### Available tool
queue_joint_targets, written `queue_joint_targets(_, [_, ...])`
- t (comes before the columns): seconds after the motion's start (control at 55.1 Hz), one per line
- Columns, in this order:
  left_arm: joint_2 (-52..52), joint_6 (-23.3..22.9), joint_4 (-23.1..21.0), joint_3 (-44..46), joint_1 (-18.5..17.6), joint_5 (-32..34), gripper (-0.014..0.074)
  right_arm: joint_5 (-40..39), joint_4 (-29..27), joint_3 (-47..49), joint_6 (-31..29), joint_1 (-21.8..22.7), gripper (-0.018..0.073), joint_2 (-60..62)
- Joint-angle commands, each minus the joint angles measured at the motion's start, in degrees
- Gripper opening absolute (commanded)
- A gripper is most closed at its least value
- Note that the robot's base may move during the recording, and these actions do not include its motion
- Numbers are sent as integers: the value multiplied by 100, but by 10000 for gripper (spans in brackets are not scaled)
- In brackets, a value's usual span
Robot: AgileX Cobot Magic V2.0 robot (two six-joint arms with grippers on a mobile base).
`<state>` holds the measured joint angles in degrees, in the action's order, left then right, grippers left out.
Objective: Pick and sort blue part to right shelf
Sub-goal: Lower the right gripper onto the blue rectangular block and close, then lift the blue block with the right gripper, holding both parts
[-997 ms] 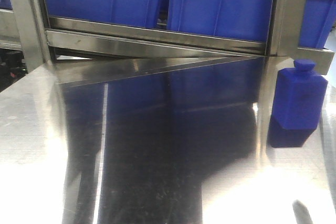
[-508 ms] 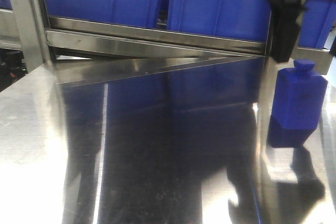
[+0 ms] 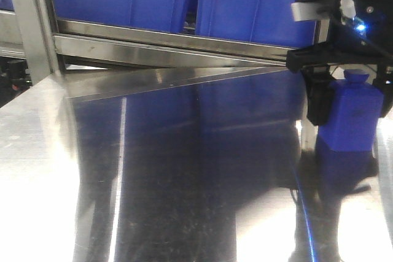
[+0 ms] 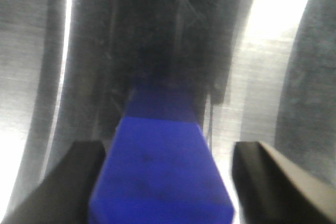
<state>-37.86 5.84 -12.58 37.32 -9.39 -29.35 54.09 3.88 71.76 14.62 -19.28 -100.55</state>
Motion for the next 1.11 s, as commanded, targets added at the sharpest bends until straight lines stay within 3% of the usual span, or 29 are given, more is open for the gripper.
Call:
queue_joint_targets(0.0, [21,-17,-116,163,-45,631,375,-92,93,196,3,33,396,191])
queue_joint_targets(0.073, [42,-17,-89,163,-35,645,375,-92,93,196,3,33,276,191])
queue_joint_targets(0.163, [145,-17,-89,163,-35,645,375,-92,93,196,2,33,214,191])
queue_joint_targets(0.254, [364,-17,-6,163,-35,653,375,-92,93,196,2,33,218,191])
queue_joint_targets(0.381, [904,-17,482,40,-35,741,374,-117,93,176,2,33,218,260])
queue_joint_targets(0.653, [2248,-28,764,-764,-35,1034,310,-610,111,-317,-4,33,218,940])
queue_joint_targets(0.889, [3128,-48,820,-1261,-35,1037,304,-1401,431,-1426,-10,28,218,2289])
queue_joint_targets(1.088, [3202,-69,809,-1323,-35,1037,304,-1994,682,-2459,-162,28,218,3809])
